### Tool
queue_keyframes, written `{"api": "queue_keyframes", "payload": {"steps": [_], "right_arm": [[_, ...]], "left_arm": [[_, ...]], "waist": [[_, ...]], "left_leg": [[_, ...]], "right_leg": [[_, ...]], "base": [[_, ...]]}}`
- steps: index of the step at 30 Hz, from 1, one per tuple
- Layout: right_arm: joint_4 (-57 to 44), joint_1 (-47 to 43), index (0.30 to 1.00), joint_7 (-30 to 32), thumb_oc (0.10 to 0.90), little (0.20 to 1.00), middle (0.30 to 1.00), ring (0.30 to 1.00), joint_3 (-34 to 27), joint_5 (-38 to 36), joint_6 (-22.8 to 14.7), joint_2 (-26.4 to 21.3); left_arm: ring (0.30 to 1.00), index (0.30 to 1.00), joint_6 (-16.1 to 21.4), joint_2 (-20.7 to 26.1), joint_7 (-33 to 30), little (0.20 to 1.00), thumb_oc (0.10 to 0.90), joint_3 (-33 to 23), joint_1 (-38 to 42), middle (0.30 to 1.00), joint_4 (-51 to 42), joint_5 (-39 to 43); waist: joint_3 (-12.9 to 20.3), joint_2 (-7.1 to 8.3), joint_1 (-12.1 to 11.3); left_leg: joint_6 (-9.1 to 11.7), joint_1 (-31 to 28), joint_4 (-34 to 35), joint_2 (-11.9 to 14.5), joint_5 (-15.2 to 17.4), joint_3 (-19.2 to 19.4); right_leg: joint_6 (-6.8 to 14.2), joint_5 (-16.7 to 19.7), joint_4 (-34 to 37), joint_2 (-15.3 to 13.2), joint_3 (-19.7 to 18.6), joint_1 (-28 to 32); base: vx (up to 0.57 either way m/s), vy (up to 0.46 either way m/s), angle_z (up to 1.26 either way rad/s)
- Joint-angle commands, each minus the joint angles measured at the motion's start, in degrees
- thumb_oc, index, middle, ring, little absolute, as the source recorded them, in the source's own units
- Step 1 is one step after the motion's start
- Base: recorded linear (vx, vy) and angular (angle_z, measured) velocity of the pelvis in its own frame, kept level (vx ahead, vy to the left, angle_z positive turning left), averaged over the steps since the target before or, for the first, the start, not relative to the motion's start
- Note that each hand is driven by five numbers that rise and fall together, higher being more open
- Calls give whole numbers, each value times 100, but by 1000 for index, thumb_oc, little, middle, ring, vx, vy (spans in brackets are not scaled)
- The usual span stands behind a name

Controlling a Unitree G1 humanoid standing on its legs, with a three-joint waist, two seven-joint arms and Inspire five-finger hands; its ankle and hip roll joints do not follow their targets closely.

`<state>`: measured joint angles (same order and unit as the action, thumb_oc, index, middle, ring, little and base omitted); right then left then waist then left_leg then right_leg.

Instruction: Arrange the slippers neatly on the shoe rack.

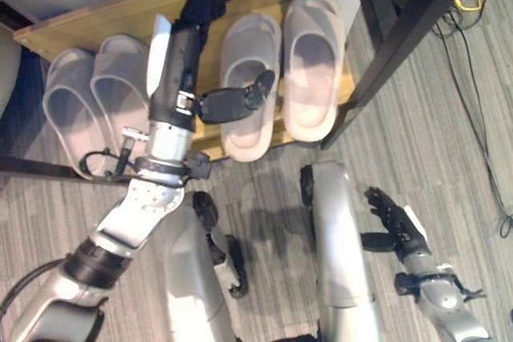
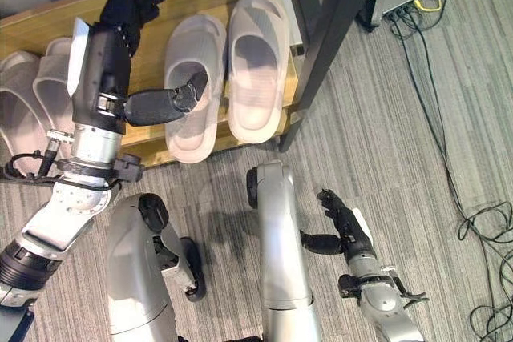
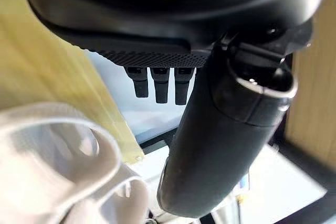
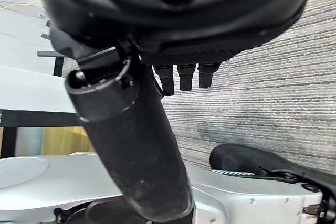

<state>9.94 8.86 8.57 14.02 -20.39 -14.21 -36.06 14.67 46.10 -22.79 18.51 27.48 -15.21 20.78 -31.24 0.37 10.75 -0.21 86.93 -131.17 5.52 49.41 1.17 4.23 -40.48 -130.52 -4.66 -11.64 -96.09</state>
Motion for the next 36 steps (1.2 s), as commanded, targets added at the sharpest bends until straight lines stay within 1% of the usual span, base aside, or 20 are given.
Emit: {"api": "queue_keyframes", "payload": {"steps": [1, 2, 3, 4, 5, 9, 10, 13, 18, 22, 23, 25, 26, 28, 31, 36], "right_arm": [[-551, 64, 900, -116, 800, 900, 900, 900, 58, 220, -79, 93], [-549, 19, 900, -150, 800, 900, 900, 900, 38, 223, -62, 81], [-543, 47, 900, -152, 800, 900, 900, 900, 54, 222, -61, 82], [-532, 67, 900, -206, 800, 900, 900, 900, 56, 228, -20, 61], [-518, 63, 900, -221, 800, 900, 900, 900, 50, 233, -9, 41], [-503, 65, 900, -255, 800, 900, 900, 900, 67, 266, 26, 8], [-483, 68, 900, -263, 800, 900, 900, 900, 70, 279, 31, 3], [-423, 24, 900, -250, 800, 900, 900, 900, 95, 326, 54, -16], [-419, 63, 900, -253, 800, 900, 900, 900, 90, 368, 43, -11], [-320, 20, 900, -255, 800, 900, 900, 900, 133, 376, 43, 8], [-280, -64, 900, -254, 800, 900, 900, 900, 144, 374, 42, 5], [-252, -38, 900, -262, 800, 900, 900, 900, 203, 381, 27, 9], [-236, -94, 900, -272, 800, 900, 900, 900, 195, 375, 23, 2], [-210, -71, 900, -289, 800, 900, 900, 900, 228, 382, 15, -9], [-131, -151, 900, -337, 800, 900, 900, 900, 265, 380, -4, -21], [65, -242, 900, -405, 800, 900, 900, 900, 361, 300, -43, -6]], "left_arm": [[900, 900, 755, 116, 772, 900, 800, -224, 511, 900, -602, 1388], [900, 900, 709, 171, 1020, 900, 800, -173, 547, 900, -650, 1700], [900, 900, 711, 170, 1032, 900, 800, -161, 522, 900, -639, 1713], [900, 900, 631, 208, 1337, 900, 800, -29, 469, 900, -723, 2121], [900, 900, 593, 229, 1470, 900, 800, 37, 471, 900, -744, 2265], [900, 900, 446, 264, 1719, 900, 800, 258, 455, 900, -759, 2471], [900, 900, 347, 334, 1840, 900, 800, 433, 441, 900, -748, 2474], [900, 900, 280, 387, 1914, 900, 800, 564, 400, 900, -700, 2480], [900, 900, 250, 496, 1936, 900, 800, 519, 286, 900, -655, 2460], [900, 900, 206, 533, 1883, 900, 800, 558, 272, 900, -373, 2161], [900, 900, 217, 515, 1850, 900, 800, 553, 366, 900, -264, 2096], [900, 900, 218, 449, 1849, 900, 800, 588, 376, 900, -97, 2137], [900, 900, 215, 451, 1853, 900, 800, 576, 472, 900, -8, 2121], [900, 900, 221, 447, 1854, 900, 800, 586, 511, 900, 90, 2110], [900, 900, 248, 450, 1897, 900, 800, 572, 716, 900, 368, 2164], [900, 900, 279, 187, 1961, 900, 800, 710, 1057, 900, 793, 2213]], "waist": [[145, 27, -206], [145, 33, -189], [145, 33, -191], [145, 34, -190], [145, 36, -198], [145, 46, -199], [145, 48, -202], [145, 33, -221], [145, 22, -235], [145, 19, -234], [145, 31, -209], [145, 33, -209], [145, 45, -180], [145, 44, -181], [145, 73, -140], [145, 116, -78]], "left_leg": [[83, 302, 156, -286, -87, -262], [87, 302, 219, -317, -64, -244], [88, 302, 194, -300, -86, -250], [96, 302, 191, -292, -82, -259], [105, 302, 187, -288, -75, -258], [118, 302, 181, -287, -65, -262], [127, 302, 181, -284, -57, -263], [140, 302, 170, -264, -51, -277], [136, 302, 161, -250, -51, -290], [140, 302, 163, -244, -70, -293], [145, 302, 212, -273, -60, -270], [149, 302, 151, -248, -78, -286], [149, 302, 198, -283, -68, -268], [149, 302, 162, -261, -95, -274], [159, 302, 192, -294, -92, -278], [172, 302, 189, -309, -99, -269]], "right_leg": [[-353, -789, -422, -456, -79, 613], [-350, -841, -375, -482, -100, 613], [-352, -812, -400, -480, -90, 613], [-364, -810, -407, -486, -86, 613], [-368, -809, -407, -484, -85, 613], [-383, -815, -422, -484, -74, 613], [-392, -819, -422, -498, -67, 613], [-390, -808, -415, -504, -53, 613], [-392, -799, -400, -508, -23, 613], [-395, -786, -389, -510, -27, 613], [-392, -822, -350, -528, -46, 613], [-396, -789, -387, -509, -27, 613], [-395, -829, -356, -529, -44, 613], [-401, -804, -391, -523, -37, 613], [-389, -836, -361, -536, -60, 613], [-361, -848, -378, -530, -107, 613]], "base": [[0, 0, 0], [0, 0, 0], [0, 0, 0], [0, 0, 0], [17, -6, 4], [0, 0, 0], [0, 0, 0], [0, 0, 0], [0, 0, 0], [0, 0, 0], [0, 0, 0], [0, 0, 0], [0, 0, 0], [0, 0, 0], [0, 0, 0], [0, 0, 0]]}}
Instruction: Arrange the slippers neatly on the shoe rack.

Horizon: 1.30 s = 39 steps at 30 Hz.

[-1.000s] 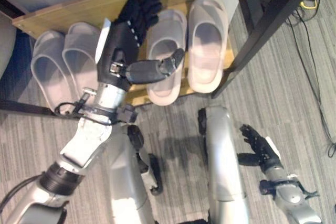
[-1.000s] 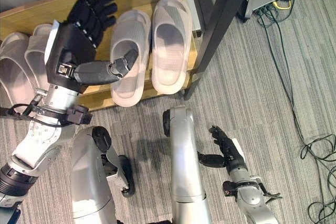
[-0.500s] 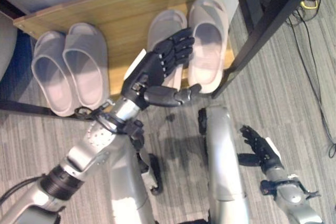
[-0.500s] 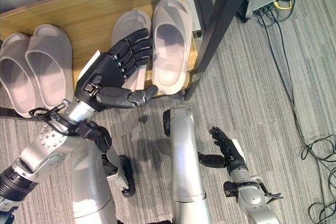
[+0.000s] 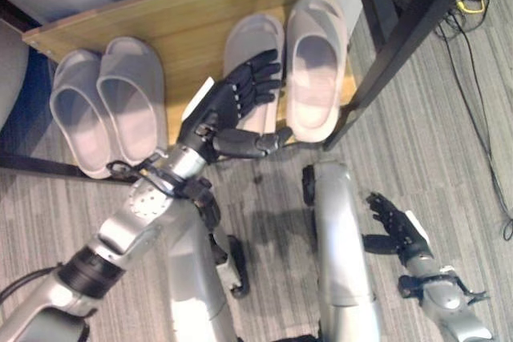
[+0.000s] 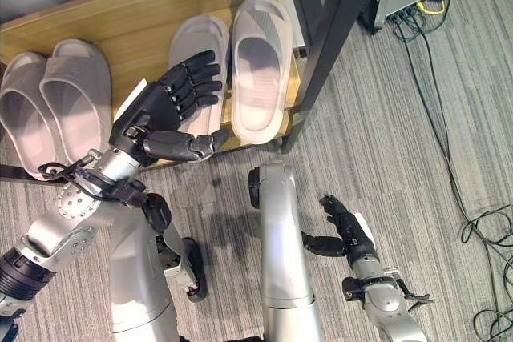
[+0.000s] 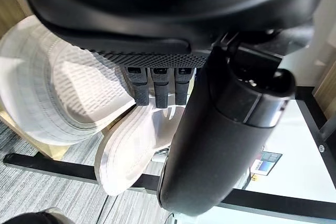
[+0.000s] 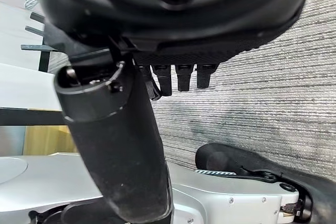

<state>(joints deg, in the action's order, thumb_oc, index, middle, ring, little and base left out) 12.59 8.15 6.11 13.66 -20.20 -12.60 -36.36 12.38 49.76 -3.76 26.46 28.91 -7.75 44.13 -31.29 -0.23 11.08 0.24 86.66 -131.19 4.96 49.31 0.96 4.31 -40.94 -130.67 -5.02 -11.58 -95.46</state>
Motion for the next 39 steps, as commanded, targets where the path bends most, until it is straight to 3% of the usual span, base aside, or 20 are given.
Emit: {"api": "queue_keyframes", "payload": {"steps": [1, 10, 17, 31, 39], "right_arm": [[-199, -170, 900, -160, 800, 900, 900, 900, 396, 282, -205, 25], [89, -383, 900, -190, 800, 900, 900, 900, 590, 213, -216, 60], [249, -495, 900, -195, 800, 900, 900, 900, 673, 209, -226, 84], [400, -457, 900, -182, 800, 900, 900, 900, 584, 272, -234, 235], [353, -377, 900, -90, 800, 900, 900, 900, 529, 395, -225, 334]], "left_arm": [[900, 900, 509, -180, 58, 900, 800, -83, 916, 900, 49, -122], [900, 900, 570, -758, -117, 900, 800, 255, 1736, 900, 554, -304], [900, 900, 685, -661, -332, 900, 800, 294, 2226, 900, 777, -408], [900, 900, 799, -379, -312, 900, 800, -449, 1255, 900, 220, -368], [900, 900, 1048, -479, -331, 900, 800, -1148, 480, 900, -907, -231]], "waist": [[150, 176, -111], [150, 256, 0], [150, 267, 30], [150, 196, -187], [150, 142, -327]], "left_leg": [[128, 330, 191, -253, -89, -247], [118, 330, 150, -282, -86, -209], [111, 330, 138, -293, -91, -173], [191, 330, 44, -278, -93, -226], [221, 330, 64, -315, -75, -248]], "right_leg": [[-368, -801, -362, -494, -114, 551], [-326, -794, -374, -487, -187, 551], [-310, -784, -386, -462, -232, 551], [-361, -721, -515, -415, -172, 551], [-396, -712, -547, -396, -113, 551]], "base": [[0, 0, 0], [0, 0, 0], [0, 0, 0], [0, 0, 0], [0, 0, 0]]}}
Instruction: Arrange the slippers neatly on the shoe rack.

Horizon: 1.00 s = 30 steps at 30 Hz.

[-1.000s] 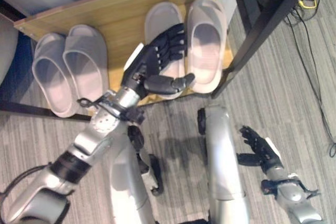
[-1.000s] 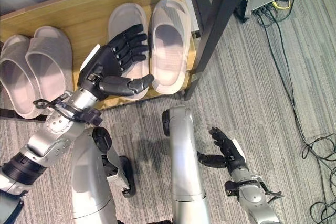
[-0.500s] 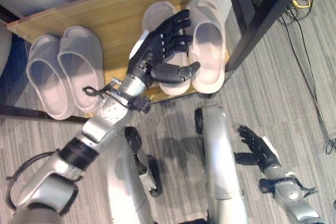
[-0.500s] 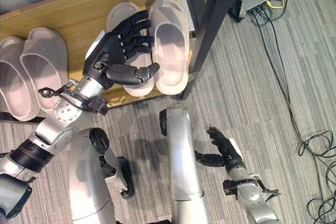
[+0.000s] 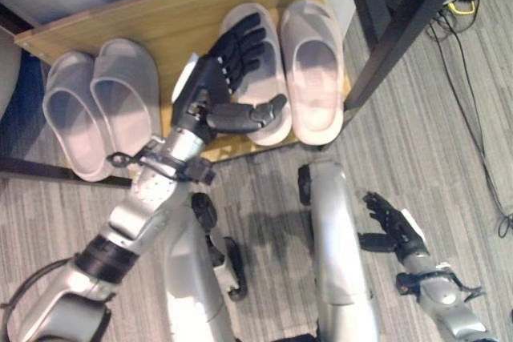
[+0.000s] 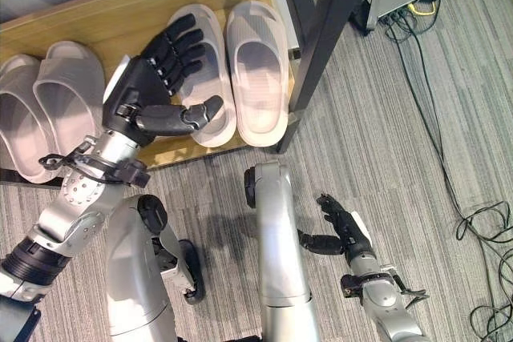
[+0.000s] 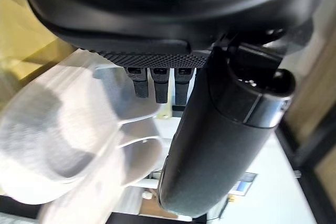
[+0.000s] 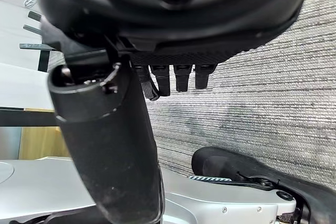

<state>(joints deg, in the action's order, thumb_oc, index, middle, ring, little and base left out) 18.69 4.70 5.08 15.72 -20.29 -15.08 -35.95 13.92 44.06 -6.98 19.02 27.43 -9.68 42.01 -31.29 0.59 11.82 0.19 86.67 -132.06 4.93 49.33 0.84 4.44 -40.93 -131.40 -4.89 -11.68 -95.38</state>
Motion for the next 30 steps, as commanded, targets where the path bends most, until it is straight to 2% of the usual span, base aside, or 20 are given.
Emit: {"api": "queue_keyframes", "payload": {"steps": [1, 8, 10, 11, 12, 13, 17, 18, 19, 20, 21, 22, 23, 24, 25, 26, 27, 28, 29, 30], "right_arm": [[-273, -12, 900, 33, 800, 900, 900, 900, 313, 412, 23, 303], [-301, -123, 900, 170, 800, 900, 900, 900, 172, 503, 12, 424], [-249, -282, 900, 257, 800, 900, 900, 900, 66, 543, -6, 502], [-242, -293, 900, 257, 800, 900, 900, 900, 69, 544, -9, 502], [-176, -502, 900, 330, 800, 900, 900, 900, -60, 567, -40, 538], [-137, -622, 900, 361, 800, 900, 900, 900, -128, 550, -49, 571], [-28, -1133, 900, 502, 800, 900, 900, 900, -452, 610, -132, 682], [-27, -1136, 900, 503, 800, 900, 900, 900, -449, 610, -133, 680], [58, -1163, 900, 545, 800, 900, 900, 900, -523, 632, -168, 681], [58, -1158, 900, 545, 800, 900, 900, 900, -520, 632, -169, 679], [84, -1172, 900, 561, 800, 900, 900, 900, -557, 646, -190, 672], [261, -1221, 900, 566, 800, 900, 900, 900, -547, 619, -224, 684], [262, -1223, 900, 566, 800, 900, 900, 900, -547, 619, -225, 684], [498, -1255, 900, 542, 800, 900, 900, 900, -492, 587, -254, 734], [506, -1256, 900, 542, 800, 900, 900, 900, -491, 585, -261, 735], [626, -1195, 900, 508, 800, 900, 900, 900, -394, 623, -279, 779], [628, -1192, 900, 508, 800, 900, 900, 900, -394, 624, -281, 779], [864, -1172, 900, 480, 800, 900, 900, 900, -303, 629, -285, 812], [868, -1170, 900, 480, 800, 900, 900, 900, -303, 629, -289, 813], [1038, -1071, 900, 447, 800, 900, 900, 900, -221, 683, -289, 852]], "left_arm": [[900, 900, 916, 48, -19, 900, 800, -475, 519, 900, -864, -49], [900, 900, 906, -284, 7, 900, 800, -867, -235, 900, -1489, -157], [900, 900, 865, -398, -1, 900, 800, -1010, -514, 900, -1467, -312], [900, 900, 862, -400, -3, 900, 800, -1016, -515, 900, -1473, -315], [900, 900, 839, -494, 2, 900, 800, -1152, -709, 900, -1379, -407], [900, 900, 823, -568, 11, 900, 800, -1210, -774, 900, -1355, -435], [900, 900, 787, -898, 95, 900, 800, -1410, -1214, 900, -1183, -480], [900, 900, 785, -899, 95, 900, 800, -1414, -1217, 900, -1187, -480], [900, 900, 735, -1038, 212, 900, 800, -1341, -1737, 900, -1051, -451], [900, 900, 735, -1041, 214, 900, 800, -1342, -1745, 900, -1054, -450], [900, 900, 727, -1066, 289, 900, 800, -1308, -1931, 900, -975, -433], [900, 900, 658, -1178, 459, 900, 800, -1089, -2235, 900, -702, -437], [900, 900, 659, -1178, 460, 900, 800, -1089, -2233, 900, -701, -436], [900, 900, 605, -1215, 535, 900, 800, -867, -2426, 900, -277, -567], [900, 900, 614, -1216, 537, 900, 800, -859, -2419, 900, -264, -568], [900, 900, 588, -1268, 588, 900, 800, -669, -2664, 900, 139, -756], [900, 900, 595, -1269, 589, 900, 800, -663, -2661, 900, 149, -757], [900, 900, 530, -1261, 637, 900, 800, -424, -2850, 900, 651, -996], [900, 900, 537, -1263, 636, 900, 800, -419, -2847, 900, 659, -999], [900, 900, 462, -1290, 656, 900, 800, -260, -2967, 900, 1145, -1168]], "waist": [[150, 45, -423], [150, 70, -556], [150, 95, -690], [150, 90, -689], [150, 92, -821], [150, 76, -877], [171, -305, -991], [172, -316, -985], [605, -426, -1029], [619, -437, -1025], [681, -432, -1036], [762, -424, -1053], [758, -427, -1049], [866, -390, -1065], [849, -393, -1063], [941, -348, -1074], [923, -352, -1071], [1010, -323, -1090], [992, -326, -1089], [1080, -277, -1105]], "left_leg": [[223, 329, 136, -311, -76, -254], [240, 329, 292, -324, -114, -218], [223, 329, 750, -309, -250, -190], [221, 329, 771, -309, -267, -192], [197, 329, 1411, -250, -459, -132], [179, 329, 1739, -246, -607, -122], [56, 329, 2971, -272, -1469, -317], [55, 329, 2997, -279, -1499, -326], [19, 321, 3702, -239, -1849, -418], [19, 321, 3735, -245, -1880, -426], [23, 104, 4109, -200, -2004, -414], [45, -500, 5060, -200, -2357, -409], [45, -513, 5097, -204, -2390, -412], [63, -971, 5887, -248, -2646, -447], [64, -1013, 5930, -249, -2668, -451], [95, -1577, 6716, -268, -2965, -479], [96, -1620, 6754, -269, -2985, -483], [125, -2134, 7438, -314, -3254, -546], [126, -2174, 7474, -313, -3273, -551], [117, -2722, 8380, -267, -3824, -648]], "right_leg": [[-409, -703, -485, -399, -89, 542], [-488, -517, -326, -339, -46, 542], [-536, -311, 86, -288, 4, 542], [-540, -292, 108, -288, 12, 542], [-567, -88, 719, -248, 110, 546], [-581, 39, 1022, -236, 170, 557], [-534, 491, 2501, -363, 777, 846], [-538, 516, 2531, -368, 791, 854], [-490, 740, 3276, -479, 1053, 917], [-494, 769, 3311, -482, 1067, 922], [-495, 838, 3733, -535, 1183, 1154], [-473, 1136, 4658, -548, 1353, 1728], [-476, 1166, 4693, -550, 1360, 1742], [-458, 1410, 5493, -514, 1494, 2206], [-460, 1432, 5535, -513, 1504, 2249], [-441, 1704, 6422, -501, 1650, 2837], [-443, 1723, 6461, -500, 1660, 2882], [-384, 1980, 7189, -474, 1787, 3355], [-385, 1998, 7226, -472, 1796, 3397], [-378, 2420, 8048, -453, 2006, 3918]], "base": [[0, 0, 0], [0, 0, 0], [-20, -26, -5], [-124, -1, -18], [-167, 16, -21], [-243, 55, -38], [-205, 46, -20], [-154, 14, 18], [-97, 3, 24], [-151, -17, 15], [-225, -54, 16], [-227, -55, 16], [-268, -82, 18], [-128, -47, 10], [-212, -103, 17], [-114, -58, 22], [-151, -103, 27], [-62, -47, 14], [-167, -96, 8], [-114, -62, 7]]}}
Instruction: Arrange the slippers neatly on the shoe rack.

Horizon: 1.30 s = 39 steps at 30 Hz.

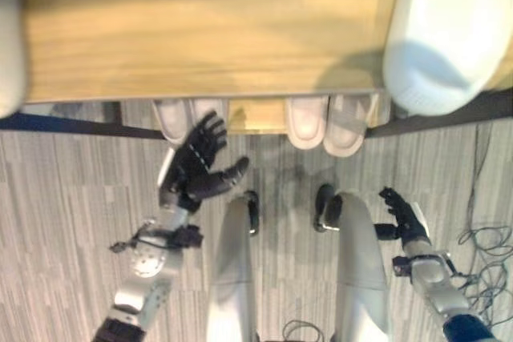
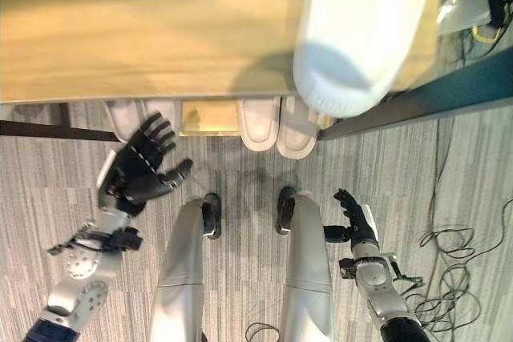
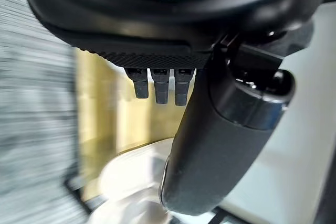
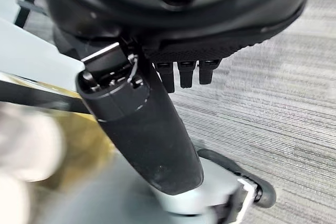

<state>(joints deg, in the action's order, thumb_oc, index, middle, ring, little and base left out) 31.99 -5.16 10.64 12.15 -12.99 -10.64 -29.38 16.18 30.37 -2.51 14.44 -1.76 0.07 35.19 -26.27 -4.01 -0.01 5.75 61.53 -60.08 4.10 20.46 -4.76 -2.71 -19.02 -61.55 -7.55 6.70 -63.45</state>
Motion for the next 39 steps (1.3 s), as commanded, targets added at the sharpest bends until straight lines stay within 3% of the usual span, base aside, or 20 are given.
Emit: {"api": "queue_keyframes", "payload": {"steps": [1, 4, 5, 6, 7, 8, 9, 14, 17, 18, 19, 21, 22, 33, 39], "right_arm": [[-133, -35, 900, -128, 800, 900, 900, 900, 194, 9, -714, 230], [311, 153, 900, -238, 800, 900, 900, 900, 353, 140, -630, 356], [314, 152, 900, -237, 800, 900, 900, 900, 353, 140, -633, 355], [574, 287, 900, -323, 800, 900, 900, 900, 464, 232, -569, 458], [727, 338, 900, -370, 800, 900, 900, 900, 504, 234, -527, 520], [729, 338, 900, -370, 800, 900, 900, 900, 504, 233, -529, 518], [916, 430, 900, -423, 800, 900, 900, 900, 584, 310, -485, 627], [1216, 560, 900, -581, 800, 900, 900, 900, 698, 295, -381, 907], [1251, 580, 900, -677, 800, 900, 900, 900, 761, 288, -375, 990], [843, 180, 900, -2021, 800, 900, 900, 900, 1516, -158, 151, 321], [654, 395, 900, -1385, 800, 900, 900, 900, 961, -134, -373, 445], [576, 526, 900, -1209, 800, 900, 900, 900, 697, -250, -452, 598], [910, 446, 900, -1247, 800, 900, 900, 900, 614, -279, -539, 945], [-684, 562, 900, -1768, 800, 900, 900, 900, 1430, -817, -221, 1289], [-889, 529, 900, -1888, 800, 900, 900, 900, 1609, -1348, -140, 1339]], "left_arm": [[900, 900, 204, 61, 242, 900, 800, 280, -145, 900, 426, -662], [900, 900, 65, -149, 227, 900, 800, 496, -238, 900, 1391, -1121], [900, 900, 70, -152, 226, 900, 800, 498, -235, 900, 1397, -1124], [900, 900, -34, -344, 190, 900, 800, 535, -273, 900, 1999, -1430], [900, 900, -94, -487, 160, 900, 800, 544, -293, 900, 2385, -1582], [900, 900, -87, -493, 158, 900, 800, 547, -289, 900, 2395, -1585], [900, 900, -159, -704, 119, 900, 800, 533, -321, 900, 2905, -1812], [900, 900, -323, -1266, -75, 900, 800, 418, -219, 900, 4382, -2339], [900, 900, -360, -1382, -137, 900, 800, 396, -162, 900, 4819, -2586], [900, 900, -404, -1403, 302, 900, 800, 379, -62, 900, 5112, -2694], [900, 900, -422, -1362, 102, 900, 800, 240, -128, 900, 5085, -2640], [900, 900, -419, -1383, -11, 900, 800, 190, -272, 900, 4995, -2672], [900, 900, -437, -1497, -54, 900, 800, 181, -303, 900, 5391, -2920], [900, 900, -444, -1772, -153, 900, 800, 79, -325, 900, 5951, -2895], [900, 900, -456, -1816, -157, 900, 800, 159, -365, 900, 5987, -2956]], "waist": [[644, 186, 49], [853, 242, 0], [824, 239, 3], [1020, 265, -22], [1112, 284, -46], [1082, 279, -44], [1247, 302, -61], [1605, 348, -96], [1730, 353, -116], [1912, 432, -245], [1967, 445, -216], [2017, 416, -210], [2098, 370, -228], [2308, 407, -353], [2359, 426, -425]], "left_leg": [[-436, -588, 1648, -163, -1068, -148], [-309, -1719, 2919, -143, -1500, -130], [-307, -1769, 2954, -141, -1516, -133], [-225, -2480, 3772, -108, -1745, -117], [-169, -2883, 4183, -100, -1910, -106], [-167, -2933, 4217, -96, -1925, -108], [-115, -3537, 4821, -96, -2092, -113], [-26, -4704, 5834, 20, -2404, -73], [13, -5018, 6073, 29, -2469, -58], [84, -5374, 6303, 35, -2519, -115], [80, -5506, 6378, 40, -2522, -51], [69, -5525, 6400, 33, -2546, -41], [82, -5654, 6462, 16, -2554, -17], [138, -5994, 6508, -41, -2514, -23], [137, -6088, 6508, -40, -2456, -81]], "right_leg": [[404, 359, 1389, -149, 246, 1028], [536, 674, 2549, -64, 517, 2141], [536, 687, 2581, -61, 523, 2190], [590, 824, 3260, 38, 647, 2840], [618, 918, 3622, 94, 727, 3220], [617, 930, 3652, 100, 731, 3270], [629, 1036, 4238, 196, 827, 3880], [708, 1319, 5333, 378, 919, 5120], [710, 1351, 5586, 444, 902, 5465], [713, 1347, 5850, 491, 961, 5876], [733, 1410, 5941, 497, 938, 5984], [747, 1444, 6015, 508, 918, 6038], [743, 1456, 6146, 532, 925, 6210], [736, 1471, 6444, 553, 949, 6717], [732, 1456, 6507, 541, 992, 6833]], "base": [[-98, -92, 11], [71, -80, 18], [148, -97, 16], [173, -100, 16], [175, -100, 16], [194, -92, 12], [181, -74, 5], [139, -42, 14], [180, -51, 1], [196, -83, 1], [198, -69, 0], [35, 23, 14], [28, 10, 10], [36, 0, 4], [16, -3, 7]]}}
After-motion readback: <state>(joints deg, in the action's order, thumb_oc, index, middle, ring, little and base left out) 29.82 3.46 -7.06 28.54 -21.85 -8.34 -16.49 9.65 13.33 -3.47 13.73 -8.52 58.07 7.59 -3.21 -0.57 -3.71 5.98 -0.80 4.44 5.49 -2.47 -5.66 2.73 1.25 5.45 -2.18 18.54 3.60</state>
